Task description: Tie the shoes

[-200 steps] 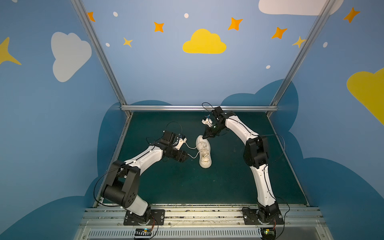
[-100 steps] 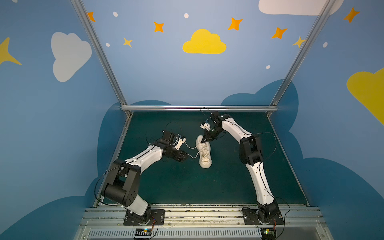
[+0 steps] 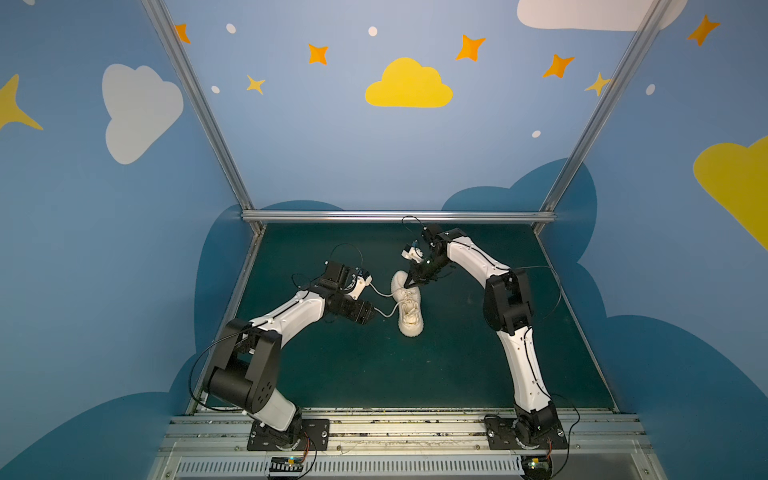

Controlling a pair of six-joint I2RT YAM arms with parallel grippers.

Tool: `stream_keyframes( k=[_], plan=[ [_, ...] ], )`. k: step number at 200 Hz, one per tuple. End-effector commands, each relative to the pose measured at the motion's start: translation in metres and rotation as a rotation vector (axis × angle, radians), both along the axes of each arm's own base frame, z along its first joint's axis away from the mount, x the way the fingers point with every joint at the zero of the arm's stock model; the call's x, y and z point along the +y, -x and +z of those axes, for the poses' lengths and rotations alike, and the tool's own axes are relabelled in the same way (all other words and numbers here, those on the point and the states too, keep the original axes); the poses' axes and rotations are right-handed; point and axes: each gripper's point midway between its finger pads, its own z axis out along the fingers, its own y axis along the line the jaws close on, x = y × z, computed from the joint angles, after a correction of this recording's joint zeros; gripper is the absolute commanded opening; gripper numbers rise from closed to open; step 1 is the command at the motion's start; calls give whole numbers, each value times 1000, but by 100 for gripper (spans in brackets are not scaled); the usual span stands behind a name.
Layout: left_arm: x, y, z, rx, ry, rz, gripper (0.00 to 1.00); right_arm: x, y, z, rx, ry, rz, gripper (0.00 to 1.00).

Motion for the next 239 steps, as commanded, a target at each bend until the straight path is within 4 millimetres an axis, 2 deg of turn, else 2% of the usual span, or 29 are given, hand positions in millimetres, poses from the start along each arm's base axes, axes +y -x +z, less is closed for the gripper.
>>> stream_keyframes(
  k=[1, 50, 78, 140, 197, 220, 239],
  plan=[
    [-4, -1, 5, -7, 24, -6, 80, 2, 13, 17, 3, -23, 13, 0],
    [-5, -2, 8, -19, 19, -24, 80, -3, 25, 8, 38, -9, 7, 0],
    [-6, -2, 9, -22, 16, -37, 80, -8, 26, 2, 41, 23, -2, 0],
    [-13, 1, 14, -59, -1, -148, 81, -12, 16, 39, -22, -18, -21, 0],
    [-25, -2, 21, -114, 26, -256, 82, -17, 16, 42, -16, -18, -26, 6],
    [-35, -7, 20, -125, 89, -233, 82, -21, 14, 49, -28, -25, -40, 6],
    [-38, -12, 18, -122, 71, -215, 82, -25, 12, 60, -45, -40, -52, 6]
  ],
)
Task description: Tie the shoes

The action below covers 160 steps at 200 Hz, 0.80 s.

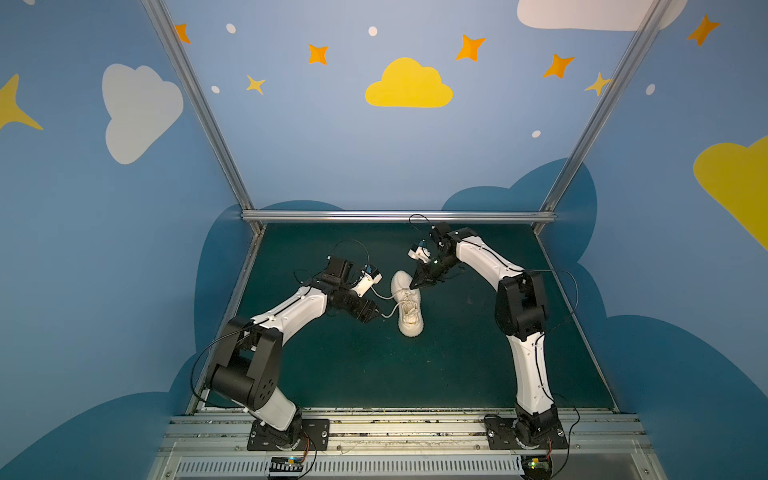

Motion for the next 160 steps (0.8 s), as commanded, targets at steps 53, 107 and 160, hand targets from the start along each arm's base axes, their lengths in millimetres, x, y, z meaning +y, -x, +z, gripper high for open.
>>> stream_keyframes(
  k=[53, 107, 160],
  plan=[
    [-30, -8, -7, 7, 140, 143, 82, -16, -1, 54, -78, -57, -35, 6],
    [-38, -10, -26, -36, 255, 172, 83, -29, 9, 55, -66, -54, -44, 6],
    [-43, -12, -39, -45, 257, 133, 82, -42, 16, 55, -57, -40, -60, 6]
  ],
)
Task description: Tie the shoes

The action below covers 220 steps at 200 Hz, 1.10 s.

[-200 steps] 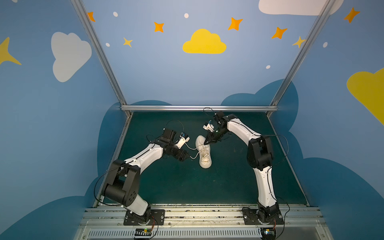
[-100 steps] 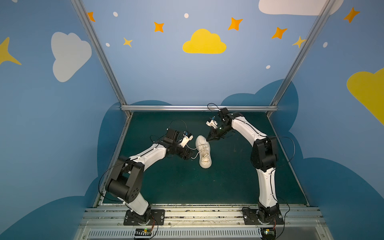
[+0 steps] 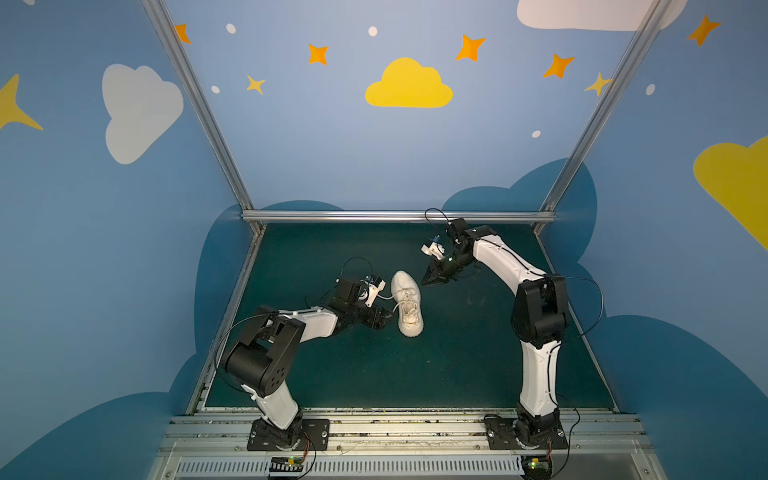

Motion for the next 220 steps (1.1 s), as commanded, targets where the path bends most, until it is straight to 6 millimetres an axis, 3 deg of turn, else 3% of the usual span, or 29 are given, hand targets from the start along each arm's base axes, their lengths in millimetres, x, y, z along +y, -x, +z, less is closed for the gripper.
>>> stream_keyframes(
  k=[1, 33, 69, 105, 146, 161, 184, 220],
  plan=[
    [-6, -6, 3, -32, 29, -27, 82, -6, 7, 24, -41, -21, 3, 6],
    [-9, -3, -9, 2, 20, -49, 78, -10, 8, 24, -37, -19, -4, 6],
    [-11, -1, -16, 22, 24, -61, 66, -11, 6, 26, -41, -22, -10, 6],
    [-14, -1, -16, 15, 41, -78, 42, -11, 6, 26, -38, -23, -12, 5],
    [-15, -2, -18, 24, 37, -87, 41, -13, 7, 26, -33, -24, -13, 5],
    [-15, -1, -19, 29, 35, -88, 33, -13, 7, 25, -33, -24, -12, 4],
    [-15, 0, -17, 27, 30, -93, 15, -13, 8, 26, -32, -24, -12, 4],
    [-14, -2, 2, 6, 25, -94, 11, -14, 8, 26, -35, -27, -13, 4]
  ],
)
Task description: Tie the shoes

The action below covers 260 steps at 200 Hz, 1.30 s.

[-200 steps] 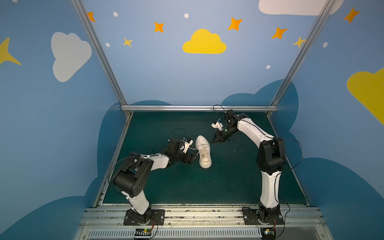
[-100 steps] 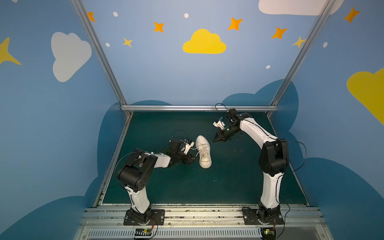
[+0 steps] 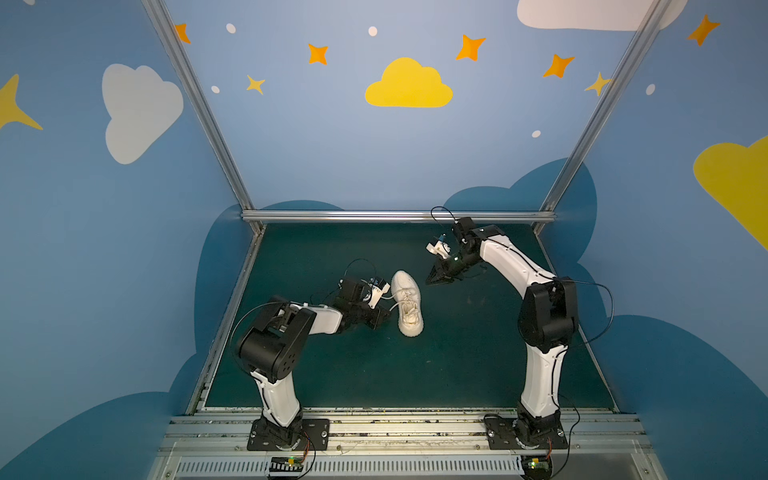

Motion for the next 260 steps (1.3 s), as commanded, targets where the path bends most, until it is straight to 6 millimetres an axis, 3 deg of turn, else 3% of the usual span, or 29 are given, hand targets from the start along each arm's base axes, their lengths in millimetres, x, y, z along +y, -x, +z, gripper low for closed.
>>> stream_keyframes(
  k=[1, 34, 72, 152, 228, 260],
  plan=[
    [-2, -4, 23, -34, 6, -16, 11, -3, 7, 13, -15, -18, 9, 4],
    [-4, -11, 50, -46, 6, -12, 13, -2, 8, 11, -6, -26, 3, 3],
    [-14, -23, 66, 29, 40, -12, 13, -2, 9, 11, -5, -34, 2, 3],
    [-32, -59, 78, 182, 95, 61, 14, 7, 6, 11, -15, -86, 12, 4],
    [-40, -62, 87, 184, 155, 52, 6, 44, 2, 5, -53, -209, 81, 14],
    [-40, -61, 86, 192, 160, 52, 3, 53, 3, -7, -55, -219, 92, 17]
  ],
)
